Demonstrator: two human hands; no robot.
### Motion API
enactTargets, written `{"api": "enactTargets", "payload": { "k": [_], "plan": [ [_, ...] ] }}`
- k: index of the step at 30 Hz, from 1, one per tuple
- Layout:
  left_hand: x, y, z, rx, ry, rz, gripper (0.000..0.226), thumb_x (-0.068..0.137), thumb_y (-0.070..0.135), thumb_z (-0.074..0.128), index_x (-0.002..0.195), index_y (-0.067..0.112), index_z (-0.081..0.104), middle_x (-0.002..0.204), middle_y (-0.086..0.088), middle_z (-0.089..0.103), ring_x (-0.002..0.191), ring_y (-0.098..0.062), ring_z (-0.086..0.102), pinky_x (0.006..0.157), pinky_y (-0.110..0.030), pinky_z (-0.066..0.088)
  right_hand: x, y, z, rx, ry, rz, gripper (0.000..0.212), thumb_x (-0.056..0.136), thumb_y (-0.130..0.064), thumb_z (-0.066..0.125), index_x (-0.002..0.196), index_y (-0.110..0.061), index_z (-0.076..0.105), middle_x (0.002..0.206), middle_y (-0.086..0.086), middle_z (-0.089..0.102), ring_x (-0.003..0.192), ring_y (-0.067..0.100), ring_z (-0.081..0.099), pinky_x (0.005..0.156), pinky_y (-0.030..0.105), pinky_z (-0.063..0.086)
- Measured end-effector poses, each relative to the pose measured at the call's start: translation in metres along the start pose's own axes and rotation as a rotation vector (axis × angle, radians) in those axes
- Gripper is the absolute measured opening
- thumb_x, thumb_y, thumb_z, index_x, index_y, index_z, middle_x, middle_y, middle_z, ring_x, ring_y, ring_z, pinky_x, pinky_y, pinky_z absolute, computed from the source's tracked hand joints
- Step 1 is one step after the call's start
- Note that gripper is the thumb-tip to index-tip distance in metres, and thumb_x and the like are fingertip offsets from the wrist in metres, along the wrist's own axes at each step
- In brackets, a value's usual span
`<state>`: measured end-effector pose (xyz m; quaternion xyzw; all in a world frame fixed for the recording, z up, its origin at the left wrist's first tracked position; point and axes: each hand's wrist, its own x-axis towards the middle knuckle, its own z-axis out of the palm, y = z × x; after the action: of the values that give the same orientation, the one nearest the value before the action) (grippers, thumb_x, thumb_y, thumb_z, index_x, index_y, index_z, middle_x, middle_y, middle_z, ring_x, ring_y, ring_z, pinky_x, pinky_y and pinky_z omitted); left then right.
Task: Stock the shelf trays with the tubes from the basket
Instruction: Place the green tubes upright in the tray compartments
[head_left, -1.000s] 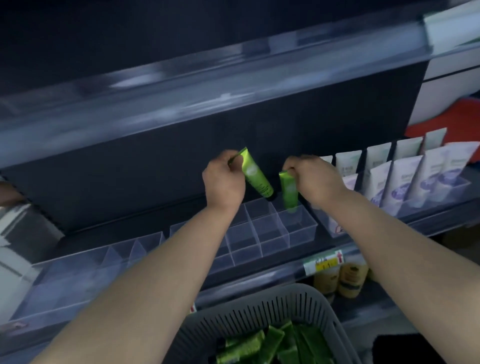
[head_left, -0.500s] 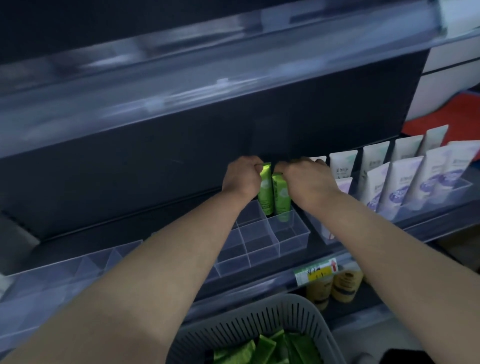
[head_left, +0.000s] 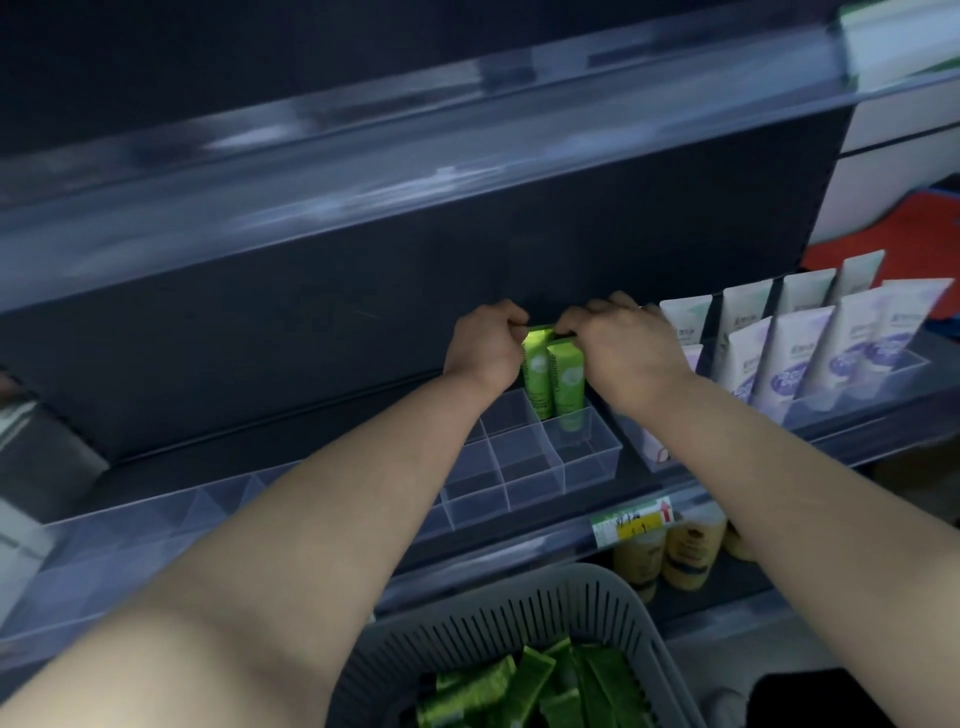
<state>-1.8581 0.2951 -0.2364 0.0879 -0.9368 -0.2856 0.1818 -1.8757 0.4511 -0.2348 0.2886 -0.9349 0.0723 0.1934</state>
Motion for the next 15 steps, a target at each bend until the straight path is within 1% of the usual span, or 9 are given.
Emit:
{"api": "enactTargets", "payload": {
  "k": [3,6,11,15],
  "plan": [
    [-0.013,0.000,-0.008,0.017,0.017,0.015,0.026,0.095,0.012,0.052,0.117,0.014,0.064,0.115,-0.006,0.066,0.107,-0.021,0.060,0.092,-0.031,0.050,-0.009,-0.007,-0.007,-0.021,0.025,-0.009,0.037,0.085,-0.005,0.053,0.117,-0.021,0.058,0.108,0.002,0.060,0.108,0.026,0.047,0.082,0.036,0.039],
    [-0.027,-0.002,-0.018,0.056,0.017,0.035,0.027,0.095,0.016,0.053,0.121,0.016,0.062,0.117,-0.006,0.066,0.108,-0.021,0.060,0.091,-0.035,0.051,-0.020,-0.017,-0.011,-0.022,0.018,-0.025,0.037,0.085,-0.004,0.053,0.118,-0.020,0.058,0.110,0.002,0.060,0.109,0.025,0.047,0.081,0.036,0.039],
    [-0.057,-0.012,-0.032,0.122,-0.026,0.097,0.030,0.095,0.020,0.054,0.124,0.018,0.059,0.123,-0.004,0.063,0.110,-0.020,0.058,0.093,-0.036,0.050,-0.041,-0.033,-0.014,-0.006,0.000,-0.051,0.040,0.084,-0.002,0.054,0.119,-0.021,0.059,0.112,0.003,0.059,0.111,0.026,0.047,0.083,0.038,0.040],
    [-0.092,-0.024,-0.039,0.187,-0.046,0.174,0.030,0.095,0.020,0.054,0.124,0.016,0.060,0.125,-0.005,0.061,0.112,-0.021,0.057,0.094,-0.033,0.047,-0.066,-0.047,-0.010,0.035,0.013,-0.076,0.034,0.087,-0.006,0.053,0.116,-0.022,0.059,0.112,0.003,0.061,0.109,0.027,0.047,0.079,0.037,0.038]
  ]
}}
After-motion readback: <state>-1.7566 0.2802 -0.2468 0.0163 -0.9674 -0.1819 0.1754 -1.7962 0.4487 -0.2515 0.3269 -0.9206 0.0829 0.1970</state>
